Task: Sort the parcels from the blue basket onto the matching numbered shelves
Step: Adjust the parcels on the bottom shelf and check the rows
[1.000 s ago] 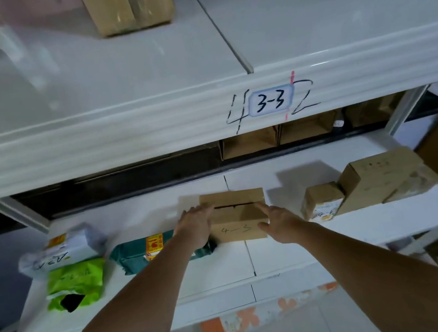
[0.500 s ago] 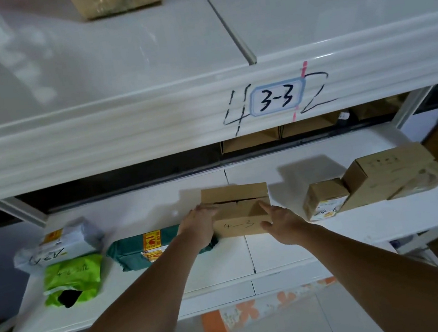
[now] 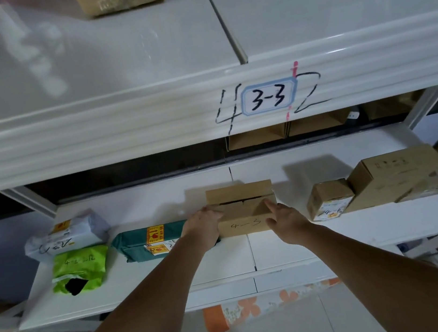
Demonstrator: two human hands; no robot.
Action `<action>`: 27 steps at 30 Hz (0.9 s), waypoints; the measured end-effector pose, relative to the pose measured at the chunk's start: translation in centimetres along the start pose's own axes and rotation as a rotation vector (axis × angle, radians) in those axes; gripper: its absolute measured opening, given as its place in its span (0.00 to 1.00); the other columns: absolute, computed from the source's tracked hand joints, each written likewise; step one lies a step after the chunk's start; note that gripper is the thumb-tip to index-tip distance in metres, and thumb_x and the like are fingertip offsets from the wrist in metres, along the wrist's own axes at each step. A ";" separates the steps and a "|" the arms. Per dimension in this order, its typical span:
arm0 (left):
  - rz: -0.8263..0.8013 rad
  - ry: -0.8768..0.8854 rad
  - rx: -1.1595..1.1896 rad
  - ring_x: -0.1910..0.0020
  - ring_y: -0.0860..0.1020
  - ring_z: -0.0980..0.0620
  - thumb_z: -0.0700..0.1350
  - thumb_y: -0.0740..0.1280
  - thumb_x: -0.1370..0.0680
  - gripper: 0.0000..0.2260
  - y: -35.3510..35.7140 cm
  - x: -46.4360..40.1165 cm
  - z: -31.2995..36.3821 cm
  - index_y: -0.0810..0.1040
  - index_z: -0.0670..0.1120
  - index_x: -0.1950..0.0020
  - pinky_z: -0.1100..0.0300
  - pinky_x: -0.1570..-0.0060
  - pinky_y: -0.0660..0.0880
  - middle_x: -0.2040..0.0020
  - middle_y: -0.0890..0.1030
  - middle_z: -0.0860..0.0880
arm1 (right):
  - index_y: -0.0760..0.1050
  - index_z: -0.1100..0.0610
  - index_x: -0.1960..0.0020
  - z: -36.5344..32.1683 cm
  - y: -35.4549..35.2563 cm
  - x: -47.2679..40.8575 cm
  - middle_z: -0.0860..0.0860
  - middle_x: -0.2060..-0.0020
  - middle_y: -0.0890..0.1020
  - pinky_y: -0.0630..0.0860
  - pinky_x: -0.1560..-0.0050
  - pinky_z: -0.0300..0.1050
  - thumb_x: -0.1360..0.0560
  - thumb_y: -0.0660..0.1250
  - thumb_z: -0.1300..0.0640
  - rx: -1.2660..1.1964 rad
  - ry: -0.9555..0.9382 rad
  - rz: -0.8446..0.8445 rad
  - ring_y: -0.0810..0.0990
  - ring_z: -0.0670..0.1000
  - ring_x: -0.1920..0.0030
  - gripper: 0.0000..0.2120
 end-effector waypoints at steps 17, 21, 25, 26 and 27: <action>-0.022 -0.030 0.104 0.41 0.79 0.45 0.56 0.60 0.16 0.21 -1.2 2.9 0.2 0.71 0.50 0.25 0.50 0.39 0.77 0.37 0.81 0.44 | 0.52 0.50 0.18 -0.3 -0.2 0.9 0.55 0.26 0.70 0.69 0.31 0.50 0.17 0.56 0.40 -0.058 -0.030 -0.026 0.70 0.58 0.28 0.32; -0.017 -0.017 0.126 0.34 0.75 0.45 0.55 0.62 0.17 0.23 -0.7 3.2 -0.5 0.68 0.52 0.22 0.49 0.33 0.73 0.30 0.76 0.46 | 0.52 0.50 0.18 -0.5 -0.1 0.9 0.57 0.27 0.70 0.70 0.34 0.49 0.17 0.55 0.40 -0.059 -0.021 -0.005 0.71 0.58 0.29 0.31; -0.008 -0.030 0.052 0.29 0.72 0.46 0.54 0.65 0.19 0.25 -0.7 3.4 -2.4 0.67 0.53 0.22 0.49 0.29 0.70 0.28 0.74 0.48 | 0.51 0.48 0.18 -0.1 0.1 1.0 0.56 0.23 0.66 0.68 0.30 0.51 0.17 0.54 0.39 -0.020 -0.006 -0.014 0.67 0.59 0.26 0.32; -0.015 -0.048 0.018 0.25 0.68 0.45 0.55 0.66 0.19 0.27 -1.0 3.6 -3.0 0.66 0.52 0.21 0.49 0.26 0.66 0.25 0.71 0.47 | 0.50 0.48 0.18 0.0 0.0 1.1 0.56 0.21 0.62 0.67 0.27 0.54 0.17 0.54 0.39 0.010 0.002 0.009 0.63 0.59 0.23 0.32; -0.017 -0.062 -0.006 0.23 0.64 0.45 0.56 0.67 0.20 0.29 -1.2 3.7 -3.7 0.65 0.52 0.21 0.49 0.24 0.63 0.22 0.67 0.47 | 0.49 0.49 0.18 -0.1 -0.1 1.3 0.56 0.20 0.59 0.64 0.25 0.55 0.17 0.55 0.40 0.048 0.000 0.055 0.59 0.59 0.21 0.32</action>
Point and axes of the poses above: each hand's wrist, its own x-axis away from the middle knuckle, its own y-axis out of the palm, z = x × y, the point moved 4 cm from there along -x, towards the middle knuckle
